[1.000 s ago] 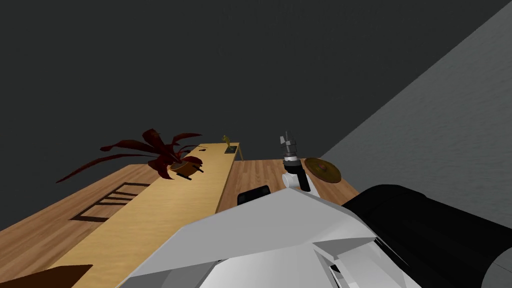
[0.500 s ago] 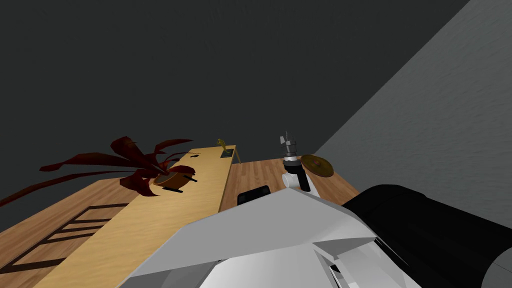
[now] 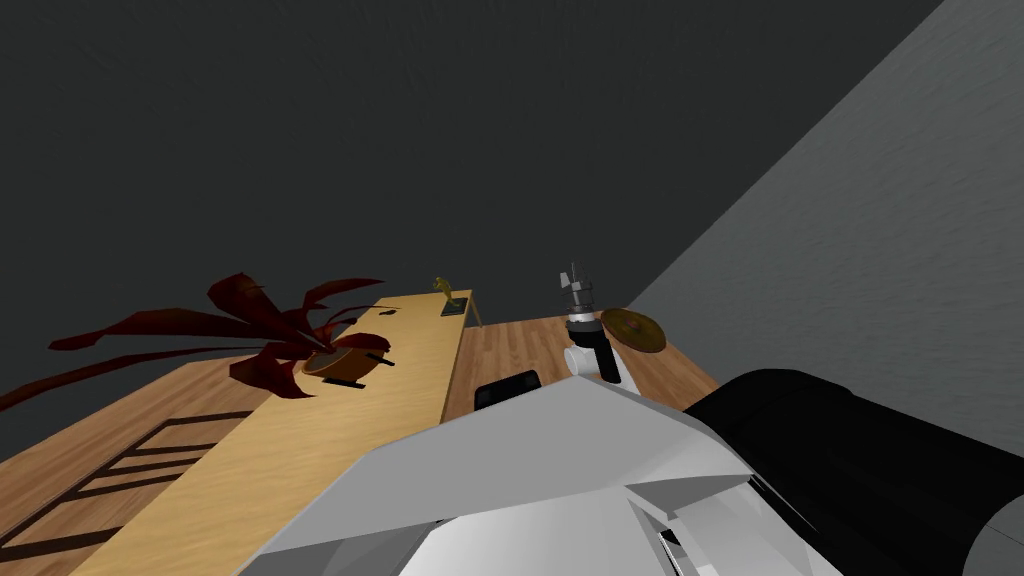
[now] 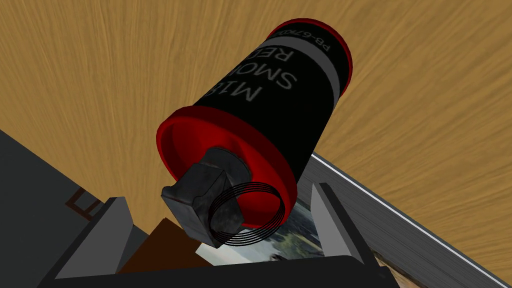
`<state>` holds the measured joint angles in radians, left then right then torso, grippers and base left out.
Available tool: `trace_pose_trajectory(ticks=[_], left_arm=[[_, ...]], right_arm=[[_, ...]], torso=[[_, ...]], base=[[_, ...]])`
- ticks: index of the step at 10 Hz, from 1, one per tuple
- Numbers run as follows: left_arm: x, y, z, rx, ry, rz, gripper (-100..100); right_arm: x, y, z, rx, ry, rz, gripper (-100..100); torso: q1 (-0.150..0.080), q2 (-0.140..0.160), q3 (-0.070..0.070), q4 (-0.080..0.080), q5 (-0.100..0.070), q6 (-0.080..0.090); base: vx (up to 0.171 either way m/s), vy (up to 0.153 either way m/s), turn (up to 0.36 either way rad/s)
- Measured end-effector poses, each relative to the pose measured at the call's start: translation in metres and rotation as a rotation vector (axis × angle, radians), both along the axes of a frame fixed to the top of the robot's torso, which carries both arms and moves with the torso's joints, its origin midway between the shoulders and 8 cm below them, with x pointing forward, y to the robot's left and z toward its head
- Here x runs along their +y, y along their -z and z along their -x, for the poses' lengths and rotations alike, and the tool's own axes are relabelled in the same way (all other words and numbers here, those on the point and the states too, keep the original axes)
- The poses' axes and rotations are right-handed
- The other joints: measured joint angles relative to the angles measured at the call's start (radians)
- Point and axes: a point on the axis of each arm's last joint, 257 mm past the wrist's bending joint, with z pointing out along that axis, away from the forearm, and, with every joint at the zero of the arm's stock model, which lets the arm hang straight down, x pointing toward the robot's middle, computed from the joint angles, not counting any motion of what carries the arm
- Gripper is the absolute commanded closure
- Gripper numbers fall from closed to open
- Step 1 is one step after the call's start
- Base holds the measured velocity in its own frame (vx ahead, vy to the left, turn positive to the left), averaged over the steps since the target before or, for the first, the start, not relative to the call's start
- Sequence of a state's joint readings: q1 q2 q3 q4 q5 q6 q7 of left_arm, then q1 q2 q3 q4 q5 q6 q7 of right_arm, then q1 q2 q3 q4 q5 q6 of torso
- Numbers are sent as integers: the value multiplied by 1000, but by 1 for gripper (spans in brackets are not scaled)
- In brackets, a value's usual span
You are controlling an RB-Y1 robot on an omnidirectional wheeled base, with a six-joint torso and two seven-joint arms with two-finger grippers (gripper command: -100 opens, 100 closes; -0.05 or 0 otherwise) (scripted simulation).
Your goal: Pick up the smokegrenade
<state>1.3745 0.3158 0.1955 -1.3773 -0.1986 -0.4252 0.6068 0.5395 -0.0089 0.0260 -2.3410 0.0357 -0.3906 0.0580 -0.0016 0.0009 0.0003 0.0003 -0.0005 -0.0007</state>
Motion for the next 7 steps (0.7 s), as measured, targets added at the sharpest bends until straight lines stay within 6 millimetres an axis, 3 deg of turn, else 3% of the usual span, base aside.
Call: trace_pose_trajectory(ticks=[1, 5, 6, 7], left_arm=[[0, 1, 0, 1, 0, 0, 100], [0, 1, 0, 2, 0, 0, 100], [0, 1, 0, 2, 0, 0, 0], [0, 1, 0, 2, 0, 0, 100]], right_arm=[[0, 0, 0, 0, 0, 0, 0], [0, 0, 0, 0, 0, 0, 0], [0, 0, 0, 0, 0, 0, 0], [0, 0, 0, 0, 0, 0, 0]], torso=[[-2, 0, 0, 0, 0, 0], [-4, 0, 0, 0, -2, 0], [-4, 0, 0, 0, -2, 0], [-4, 0, 0, 0, -2, 0]], base=[[0, 0, 0], [0, 0, 0], [0, 0, 0], [3, -28, 19]])
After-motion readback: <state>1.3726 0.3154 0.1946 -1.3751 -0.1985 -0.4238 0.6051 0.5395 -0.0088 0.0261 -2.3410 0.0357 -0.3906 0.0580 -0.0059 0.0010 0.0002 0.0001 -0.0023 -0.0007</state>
